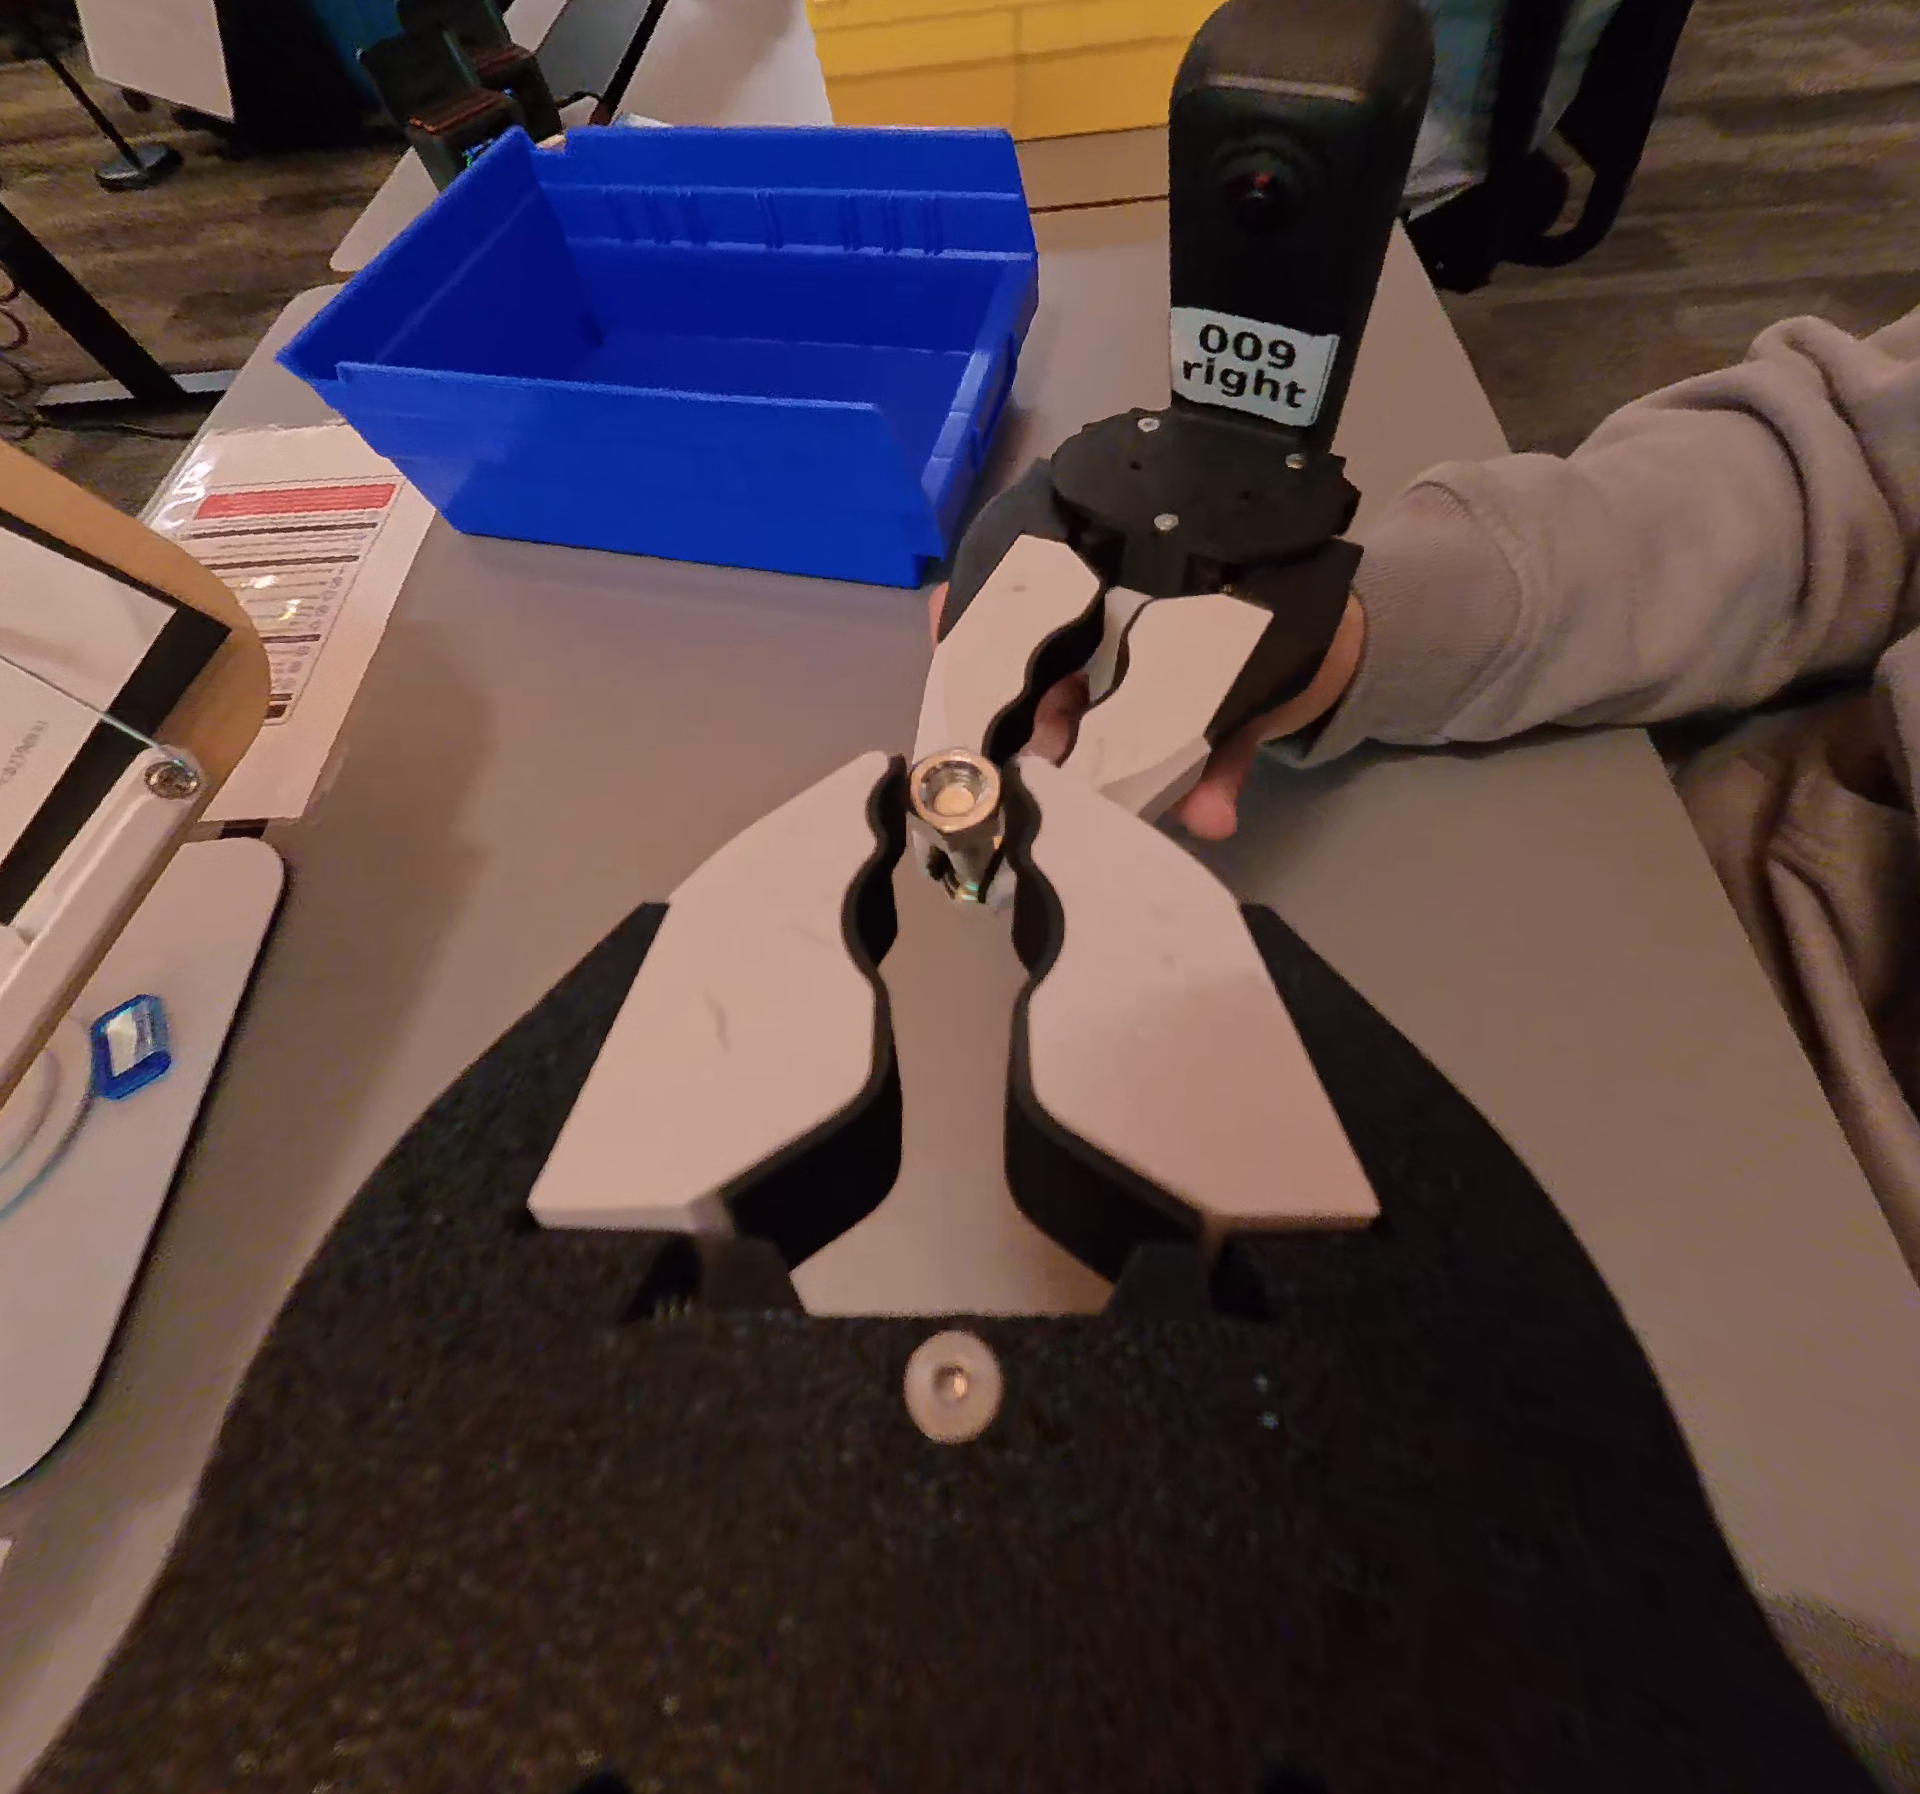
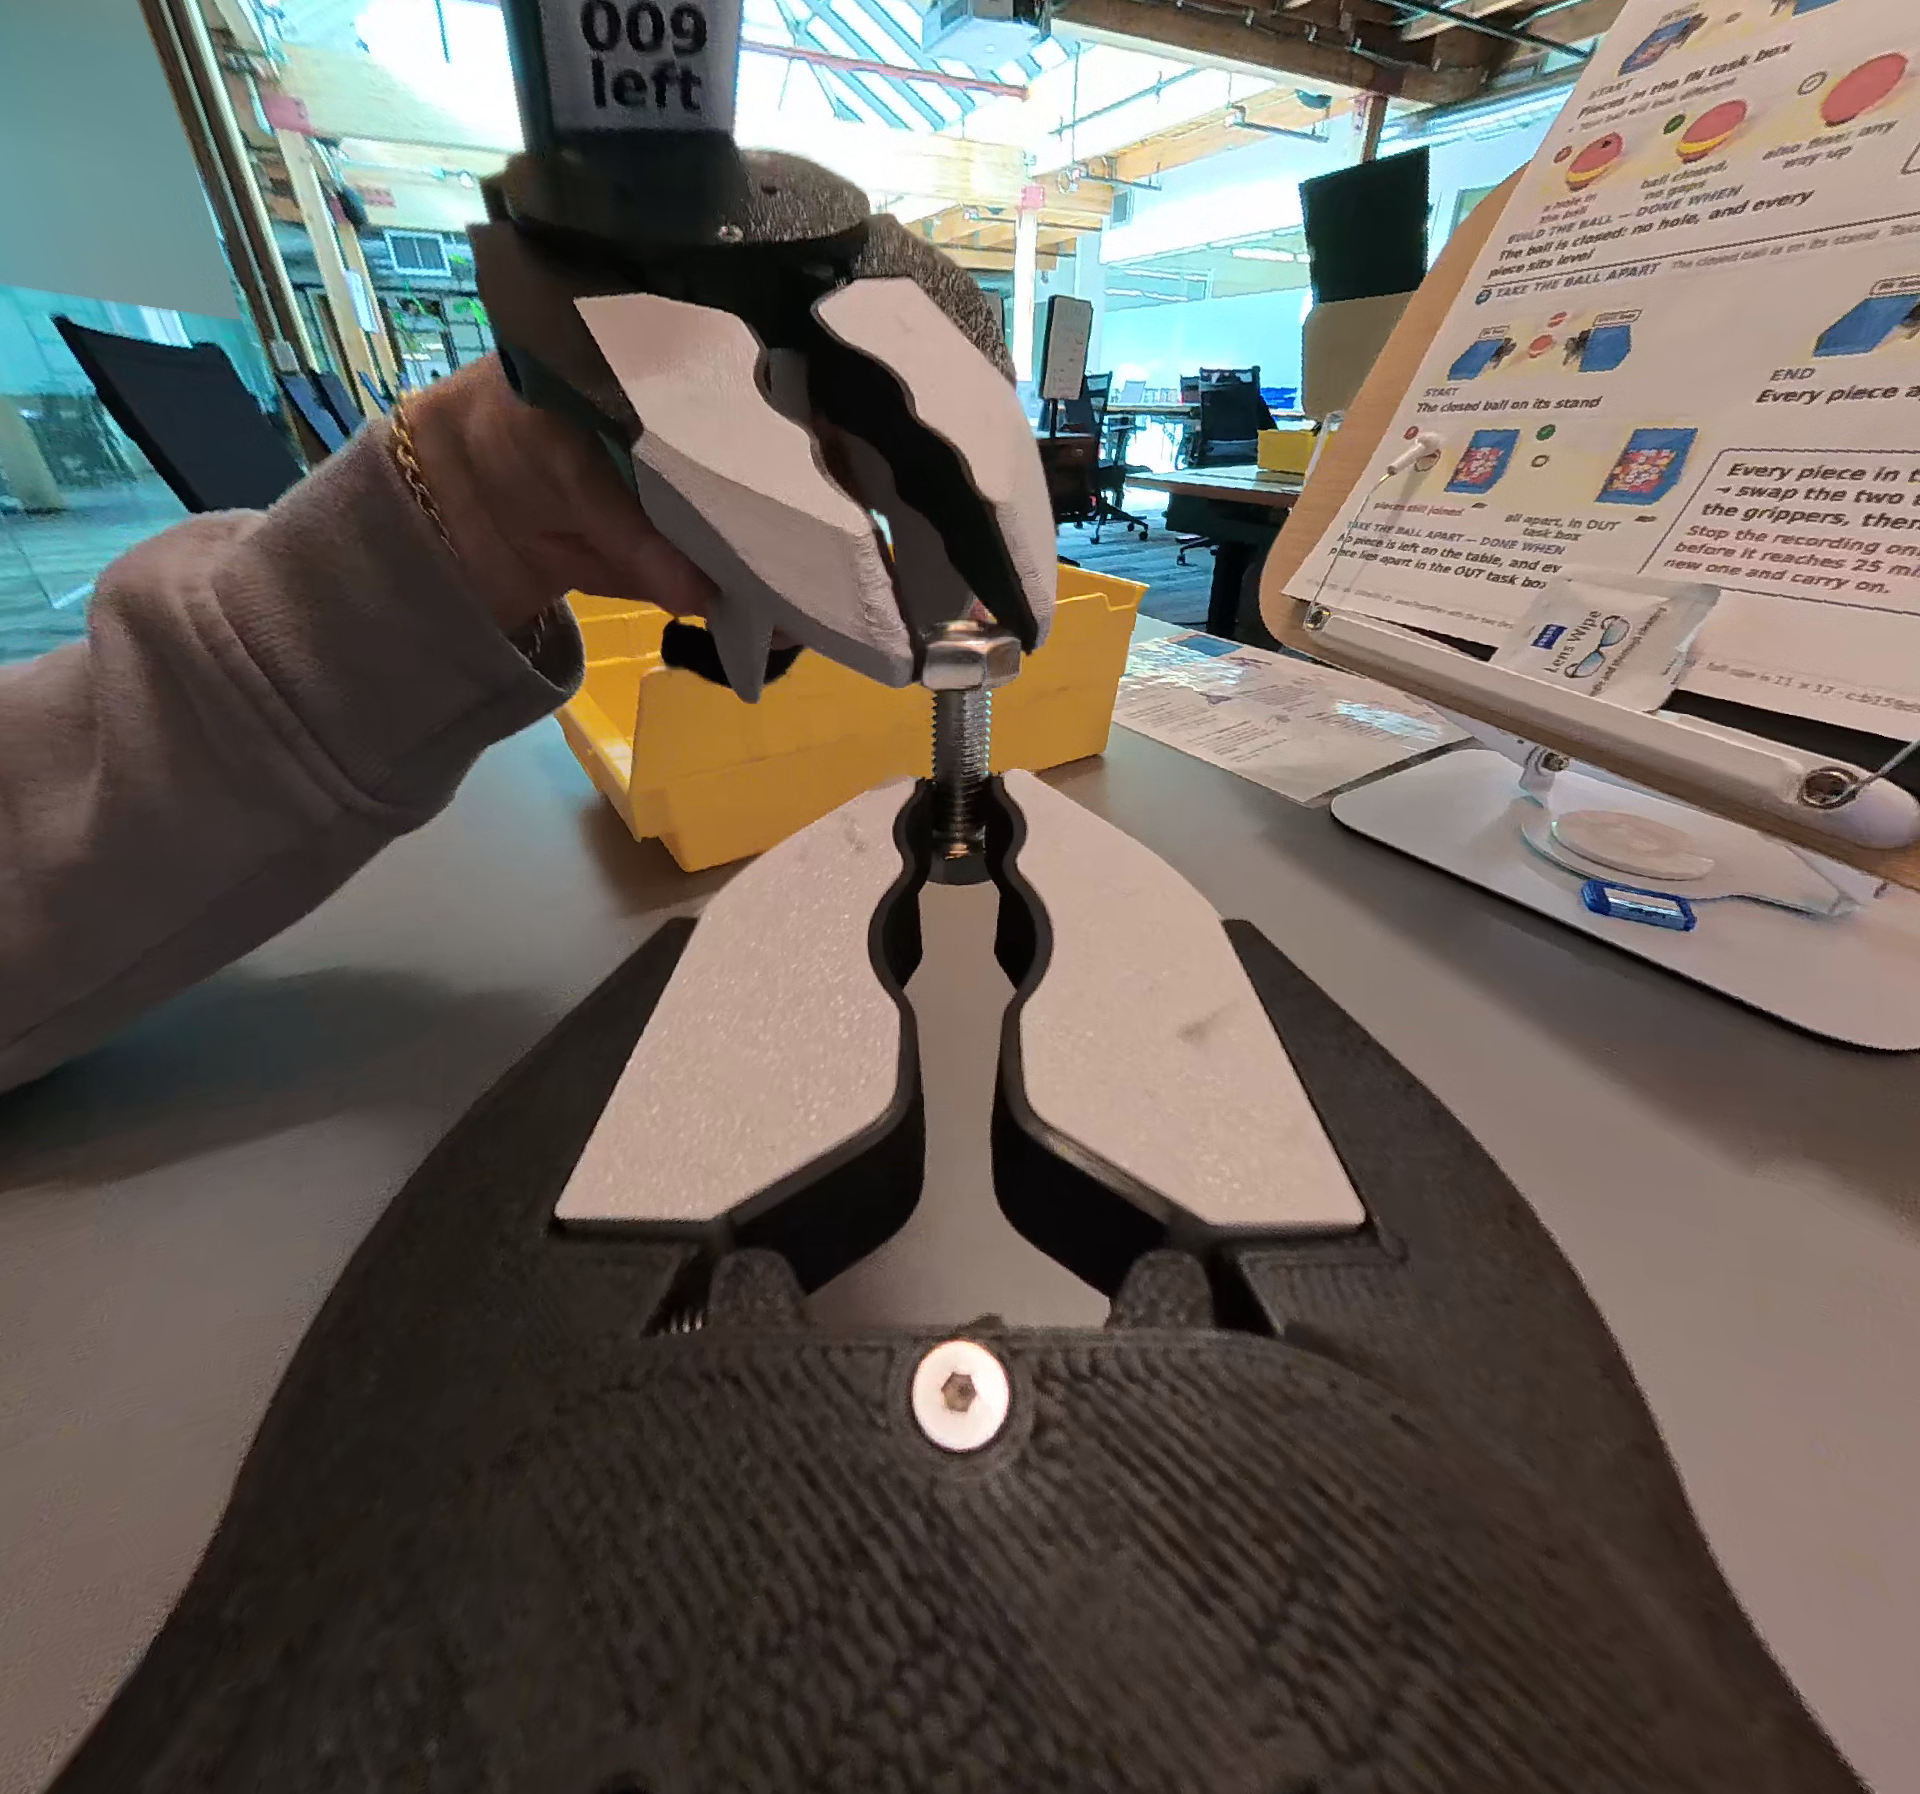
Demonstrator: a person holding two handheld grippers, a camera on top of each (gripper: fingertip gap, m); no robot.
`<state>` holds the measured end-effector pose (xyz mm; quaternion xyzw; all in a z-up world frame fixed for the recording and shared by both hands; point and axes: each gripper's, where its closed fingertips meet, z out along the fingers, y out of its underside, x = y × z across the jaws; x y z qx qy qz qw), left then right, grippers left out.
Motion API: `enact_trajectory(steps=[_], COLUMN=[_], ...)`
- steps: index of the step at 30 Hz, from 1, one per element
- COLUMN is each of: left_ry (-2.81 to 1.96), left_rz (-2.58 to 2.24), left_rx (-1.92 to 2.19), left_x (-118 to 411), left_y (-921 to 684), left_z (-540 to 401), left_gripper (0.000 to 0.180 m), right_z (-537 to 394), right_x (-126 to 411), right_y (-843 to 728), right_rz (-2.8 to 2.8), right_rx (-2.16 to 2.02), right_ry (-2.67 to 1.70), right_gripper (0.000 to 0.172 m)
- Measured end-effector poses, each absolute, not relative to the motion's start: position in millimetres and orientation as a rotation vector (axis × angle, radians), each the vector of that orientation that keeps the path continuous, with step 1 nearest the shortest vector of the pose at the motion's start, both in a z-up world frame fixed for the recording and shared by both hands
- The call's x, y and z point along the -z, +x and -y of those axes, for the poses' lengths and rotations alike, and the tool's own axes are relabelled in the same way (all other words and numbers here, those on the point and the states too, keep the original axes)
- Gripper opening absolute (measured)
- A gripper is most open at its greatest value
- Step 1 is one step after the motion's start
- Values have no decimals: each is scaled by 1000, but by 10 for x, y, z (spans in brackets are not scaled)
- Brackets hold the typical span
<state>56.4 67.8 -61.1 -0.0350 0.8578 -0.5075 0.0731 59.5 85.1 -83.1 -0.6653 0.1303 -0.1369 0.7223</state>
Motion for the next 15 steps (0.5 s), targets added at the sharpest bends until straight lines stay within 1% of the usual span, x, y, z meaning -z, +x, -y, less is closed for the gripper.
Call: enact_trajectory(steps=[8, 10, 15], left_ry=[-121, -134, -158], left_rz=[-2585, -2584, -2556], left_rx=[1497, 1485, 1535], left_x=[640, 653, 593], left_y=[582, 603, 615], left_z=[-695, -707, -705], left_gripper=[17, 23, 30], right_z=[-856, -846, -810], right_x=[847, 817, 775], right_y=[600, 594, 604], right_rz=[-293, -297, -307], right_rx=[296, 278, 265], right_ry=[-1471, -1449, -1416], right_gripper=[9, 9, 9])
